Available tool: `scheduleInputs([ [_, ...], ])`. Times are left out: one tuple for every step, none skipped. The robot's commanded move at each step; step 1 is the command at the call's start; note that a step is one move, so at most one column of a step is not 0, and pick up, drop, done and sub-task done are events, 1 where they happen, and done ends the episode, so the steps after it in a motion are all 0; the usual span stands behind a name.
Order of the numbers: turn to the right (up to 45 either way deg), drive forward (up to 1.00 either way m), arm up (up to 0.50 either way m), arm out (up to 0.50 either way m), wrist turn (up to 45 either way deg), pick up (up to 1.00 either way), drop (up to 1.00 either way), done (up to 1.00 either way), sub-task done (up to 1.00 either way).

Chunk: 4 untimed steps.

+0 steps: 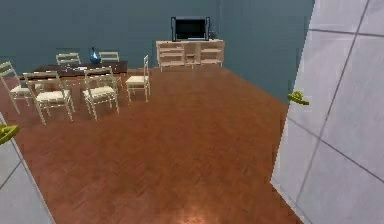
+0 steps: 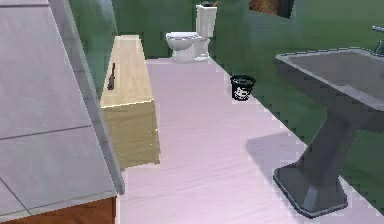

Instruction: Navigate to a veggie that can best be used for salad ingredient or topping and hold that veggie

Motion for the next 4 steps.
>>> scheduleInputs([
  [-9.0, 0.0, 0.0, 0.0, 0.0, 0.0, 0.0, 0.0, 0.0],
  [0.0, 0.7, 0.0, 0.0, 0.0, 0.0, 0.0, 0.0, 0.0],
  [-18.0, 0.0, 0.0, 0.0, 0.0, 0.0, 0.0, 0.0, 0.0],
  [0.0, 0.6, 0.0, 0.0, 0.0, 0.0, 0.0, 0.0, 0.0],
])
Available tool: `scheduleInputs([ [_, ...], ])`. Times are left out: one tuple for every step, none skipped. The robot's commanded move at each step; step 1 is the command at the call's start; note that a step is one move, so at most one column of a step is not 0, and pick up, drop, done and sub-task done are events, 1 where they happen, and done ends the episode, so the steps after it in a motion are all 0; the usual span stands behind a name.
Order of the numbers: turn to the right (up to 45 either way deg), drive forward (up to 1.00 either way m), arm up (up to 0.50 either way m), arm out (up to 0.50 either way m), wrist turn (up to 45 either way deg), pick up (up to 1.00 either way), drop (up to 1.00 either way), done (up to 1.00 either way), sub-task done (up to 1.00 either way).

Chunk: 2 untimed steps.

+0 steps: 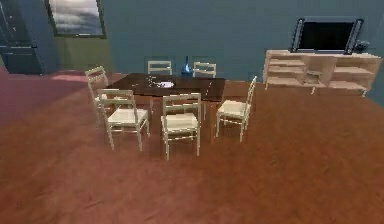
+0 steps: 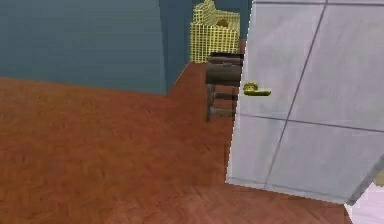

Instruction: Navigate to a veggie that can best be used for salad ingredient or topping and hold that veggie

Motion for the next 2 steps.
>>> scheduleInputs([
  [-18.0, 0.0, 0.0, 0.0, 0.0, 0.0, 0.0, 0.0, 0.0],
  [0.0, 0.85, 0.0, 0.0, 0.0, 0.0, 0.0, 0.0, 0.0],
])
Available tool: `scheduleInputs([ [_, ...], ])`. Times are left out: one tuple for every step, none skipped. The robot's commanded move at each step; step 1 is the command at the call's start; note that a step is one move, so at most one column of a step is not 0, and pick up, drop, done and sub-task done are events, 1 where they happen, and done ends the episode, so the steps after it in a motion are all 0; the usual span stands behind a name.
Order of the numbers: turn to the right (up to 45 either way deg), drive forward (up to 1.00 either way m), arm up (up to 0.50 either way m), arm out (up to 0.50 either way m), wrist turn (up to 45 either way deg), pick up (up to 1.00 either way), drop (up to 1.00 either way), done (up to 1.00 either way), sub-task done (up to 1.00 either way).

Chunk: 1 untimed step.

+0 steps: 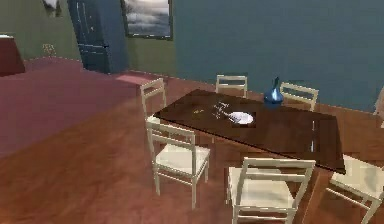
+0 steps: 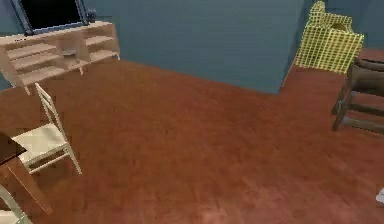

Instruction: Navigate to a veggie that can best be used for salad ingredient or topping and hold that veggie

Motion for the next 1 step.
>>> scheduleInputs([
  [-45.0, 0.0, 0.0, 0.0, 0.0, 0.0, 0.0, 0.0, 0.0],
])
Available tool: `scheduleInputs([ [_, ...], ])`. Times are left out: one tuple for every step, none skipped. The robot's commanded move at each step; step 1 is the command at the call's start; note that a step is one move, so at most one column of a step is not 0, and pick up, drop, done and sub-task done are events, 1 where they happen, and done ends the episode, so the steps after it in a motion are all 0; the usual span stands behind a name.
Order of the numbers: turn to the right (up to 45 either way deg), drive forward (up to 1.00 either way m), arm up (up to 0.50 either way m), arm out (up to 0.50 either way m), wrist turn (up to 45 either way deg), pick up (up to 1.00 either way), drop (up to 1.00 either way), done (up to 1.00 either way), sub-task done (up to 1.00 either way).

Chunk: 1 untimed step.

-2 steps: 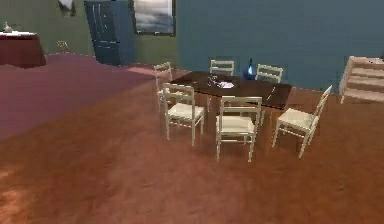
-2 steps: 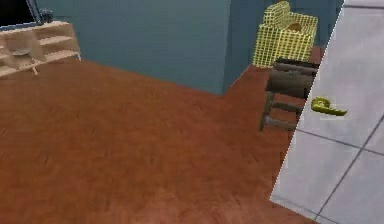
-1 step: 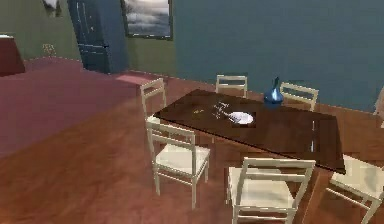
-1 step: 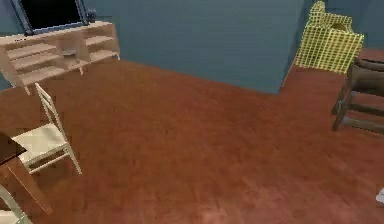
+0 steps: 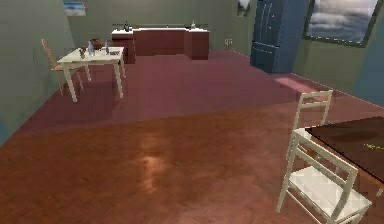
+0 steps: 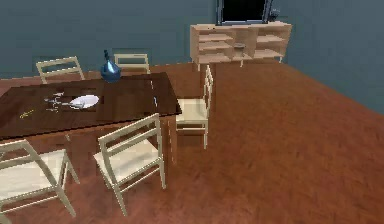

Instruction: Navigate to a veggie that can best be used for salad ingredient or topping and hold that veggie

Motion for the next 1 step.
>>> scheduleInputs([
  [-3.0, 0.0, 0.0, 0.0, 0.0, 0.0, 0.0, 0.0, 0.0],
])
